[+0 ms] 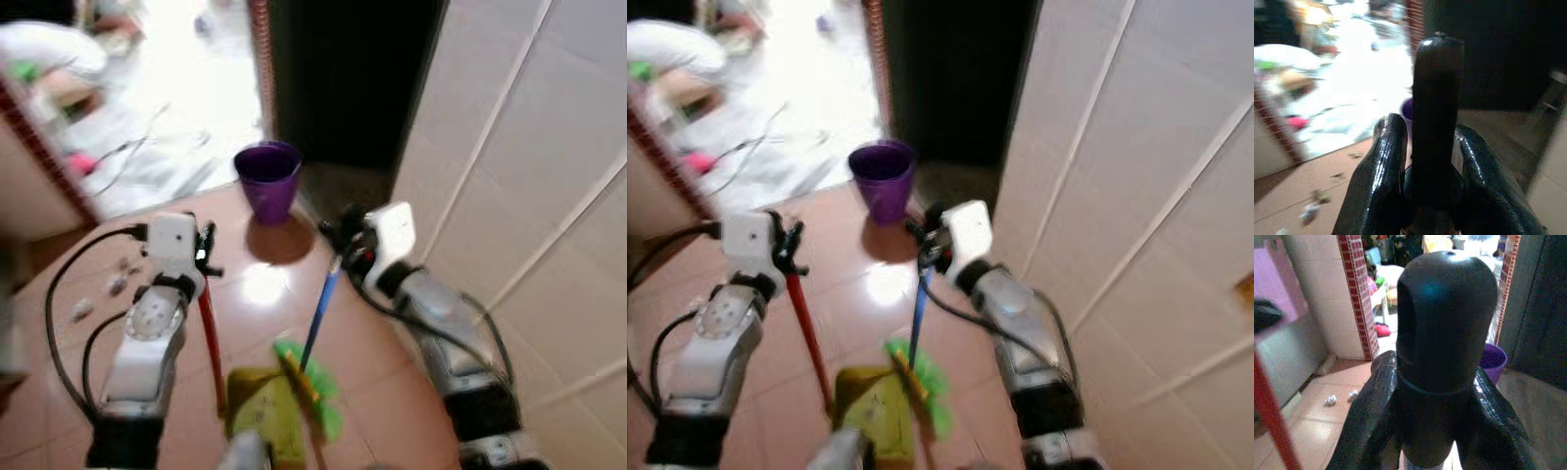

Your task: Sweep floor

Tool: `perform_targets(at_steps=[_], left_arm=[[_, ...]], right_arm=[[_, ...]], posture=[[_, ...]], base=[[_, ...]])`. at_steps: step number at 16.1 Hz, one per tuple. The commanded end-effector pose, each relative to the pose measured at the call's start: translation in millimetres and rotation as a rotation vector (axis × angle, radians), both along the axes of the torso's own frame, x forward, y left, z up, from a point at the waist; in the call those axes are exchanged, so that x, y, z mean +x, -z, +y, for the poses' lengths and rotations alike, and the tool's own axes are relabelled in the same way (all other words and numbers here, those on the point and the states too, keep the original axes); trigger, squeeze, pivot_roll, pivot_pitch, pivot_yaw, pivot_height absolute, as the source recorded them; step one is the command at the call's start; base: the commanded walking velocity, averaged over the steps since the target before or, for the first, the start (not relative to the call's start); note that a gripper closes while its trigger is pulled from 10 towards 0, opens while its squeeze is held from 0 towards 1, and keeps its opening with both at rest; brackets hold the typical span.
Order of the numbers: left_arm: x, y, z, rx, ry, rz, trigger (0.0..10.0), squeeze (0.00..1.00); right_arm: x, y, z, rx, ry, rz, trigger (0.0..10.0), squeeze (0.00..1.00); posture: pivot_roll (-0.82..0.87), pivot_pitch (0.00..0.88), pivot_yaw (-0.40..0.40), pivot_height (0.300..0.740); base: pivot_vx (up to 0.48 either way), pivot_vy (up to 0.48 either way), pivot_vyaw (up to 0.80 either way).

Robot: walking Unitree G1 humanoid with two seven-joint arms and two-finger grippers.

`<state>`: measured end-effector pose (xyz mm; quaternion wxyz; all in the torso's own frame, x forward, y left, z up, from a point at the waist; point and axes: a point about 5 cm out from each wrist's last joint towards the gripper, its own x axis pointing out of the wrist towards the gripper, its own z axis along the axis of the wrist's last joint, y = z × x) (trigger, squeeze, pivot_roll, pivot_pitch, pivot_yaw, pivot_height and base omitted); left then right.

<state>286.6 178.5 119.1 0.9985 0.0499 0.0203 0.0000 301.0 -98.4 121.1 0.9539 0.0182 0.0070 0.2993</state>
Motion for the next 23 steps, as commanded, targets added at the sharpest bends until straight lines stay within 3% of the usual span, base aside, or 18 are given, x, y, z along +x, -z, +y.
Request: perform_targets(at_steps=[1,4,7,8,10,12,16,20,23], left_arm=[[-4.8,-20,33.6,0.040,-0.163,-0.096,10.0,0.00],[-4.8,-21,45.7,0.051,-0.216,-0.094,10.0,0.00],[2.5,-26,35.8,0.106,-0.242,-0.118,10.0,0.00],[3.5,-25,31.1,0.086,-0.225,-0.113,10.0,0.00],[3.3,-19,23.1,-0.077,-0.225,-0.066,10.0,0.00],[4.0,-27,18.3,-0.021,-0.223,-0.133,10.0,0.00],[2.4,-19,15.7,-0.053,-0.212,-0.093,10.0,0.00],[-3.1,-16,28.8,-0.055,-0.272,-0.102,10.0,0.00],[-0.5,-16,24.0,-0.070,-0.254,-0.113,10.0,0.00]], right_arm=[[2.1,-10,-9.6,-0.005,0.043,-0.052,10.0,0.00],[5.0,-7,-18.6,-0.007,0.106,-0.047,10.0,0.00],[5.9,-10,-16.3,-0.008,0.101,-0.061,10.0,0.00],[5.8,-10,-15.7,0.001,0.102,-0.061,10.0,0.00],[4.8,-10,-14.6,0.000,0.092,-0.066,10.0,0.00],[5.2,-11,-13.5,0.003,0.085,-0.065,10.0,0.00],[2.6,-11,-4.3,0.019,0.063,-0.068,10.0,0.00],[-2.1,-8,-8.8,0.040,0.106,-0.061,10.0,0.00],[-0.3,-11,-14.5,0.045,0.141,-0.068,10.0,0.00]], posture=[[0.02,0.016,-0.017,0.740],[0.02,0.016,-0.016,0.740],[0.02,0.013,0.006,0.740],[0.02,0.011,0.007,0.740],[0.02,0.011,0.007,0.740],[0.01,0.007,0.007,0.740],[0.01,0.000,0.001,0.740],[0.00,0.002,0.002,0.740],[-0.01,0.000,-0.007,0.740]], base=[[0.000,0.000,0.00],[0.000,0.000,0.00],[0.000,0.000,0.10],[0.000,0.000,0.80],[0.000,0.000,0.80],[0.000,0.000,0.80],[0.000,0.000,0.37],[0.000,0.000,0.00],[0.000,0.000,0.00]])
